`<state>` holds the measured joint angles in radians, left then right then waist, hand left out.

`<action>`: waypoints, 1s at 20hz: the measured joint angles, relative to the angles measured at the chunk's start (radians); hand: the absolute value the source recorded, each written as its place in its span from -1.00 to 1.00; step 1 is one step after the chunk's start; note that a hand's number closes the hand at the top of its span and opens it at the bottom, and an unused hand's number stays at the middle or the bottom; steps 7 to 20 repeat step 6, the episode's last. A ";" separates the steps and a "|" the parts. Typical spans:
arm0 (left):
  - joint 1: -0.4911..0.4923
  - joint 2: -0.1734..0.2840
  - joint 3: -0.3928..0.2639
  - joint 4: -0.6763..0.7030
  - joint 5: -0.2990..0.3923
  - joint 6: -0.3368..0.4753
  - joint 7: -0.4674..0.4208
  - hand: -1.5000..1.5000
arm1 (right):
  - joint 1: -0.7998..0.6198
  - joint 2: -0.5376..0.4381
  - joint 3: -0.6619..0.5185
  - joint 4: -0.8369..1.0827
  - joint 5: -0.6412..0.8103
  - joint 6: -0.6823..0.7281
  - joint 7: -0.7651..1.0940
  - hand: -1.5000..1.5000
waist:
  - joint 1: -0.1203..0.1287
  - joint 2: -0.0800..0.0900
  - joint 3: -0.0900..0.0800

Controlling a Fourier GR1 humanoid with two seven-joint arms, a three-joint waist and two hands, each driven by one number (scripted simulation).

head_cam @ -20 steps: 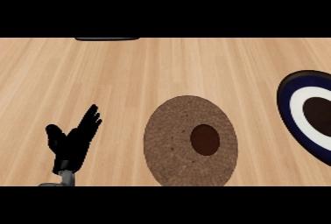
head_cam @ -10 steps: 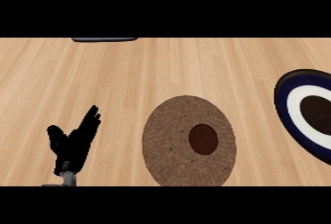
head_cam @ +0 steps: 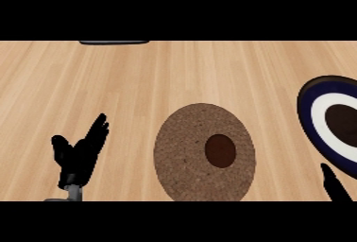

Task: Pick the eggplant from the placemat and place it in the plate

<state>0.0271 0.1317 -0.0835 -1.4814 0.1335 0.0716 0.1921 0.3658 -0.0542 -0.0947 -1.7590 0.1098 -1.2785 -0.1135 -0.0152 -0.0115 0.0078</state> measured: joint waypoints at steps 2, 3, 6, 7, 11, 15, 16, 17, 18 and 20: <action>0.000 -0.003 -0.001 -0.006 -0.003 0.000 0.007 0.00 | 0.023 0.021 -0.003 0.004 -0.040 0.015 -0.056 -1.00 | 0.002 0.001 0.000; 0.002 -0.005 -0.005 -0.013 -0.007 0.000 0.010 0.00 | 0.031 0.028 0.013 0.010 -0.057 0.013 -0.083 -1.00 | 0.003 0.001 -0.001; 0.008 -0.010 -0.004 -0.019 -0.012 0.002 0.008 0.00 | 0.087 0.041 0.074 -0.005 -0.114 0.003 -0.159 -1.00 | 0.002 0.002 -0.002; 0.008 -0.010 -0.004 -0.019 -0.012 0.002 0.008 0.00 | 0.087 0.041 0.074 -0.005 -0.114 0.003 -0.159 -1.00 | 0.002 0.002 -0.002; 0.008 -0.010 -0.004 -0.019 -0.012 0.002 0.008 0.00 | 0.087 0.041 0.074 -0.005 -0.114 0.003 -0.159 -1.00 | 0.002 0.002 -0.002; 0.008 -0.010 -0.004 -0.019 -0.012 0.002 0.008 0.00 | 0.087 0.041 0.074 -0.005 -0.114 0.003 -0.159 -1.00 | 0.002 0.002 -0.002; 0.008 -0.010 -0.004 -0.019 -0.012 0.002 0.008 0.00 | 0.087 0.041 0.074 -0.005 -0.114 0.003 -0.159 -1.00 | 0.002 0.002 -0.002; 0.008 -0.010 -0.004 -0.019 -0.012 0.002 0.008 0.00 | 0.087 0.041 0.074 -0.005 -0.114 0.003 -0.159 -1.00 | 0.002 0.002 -0.002; 0.008 -0.010 -0.004 -0.019 -0.012 0.002 0.008 0.00 | 0.087 0.041 0.074 -0.005 -0.114 0.003 -0.159 -1.00 | 0.002 0.002 -0.002; 0.008 -0.010 -0.004 -0.019 -0.012 0.002 0.008 0.00 | 0.087 0.041 0.074 -0.005 -0.114 0.003 -0.159 -1.00 | 0.002 0.002 -0.002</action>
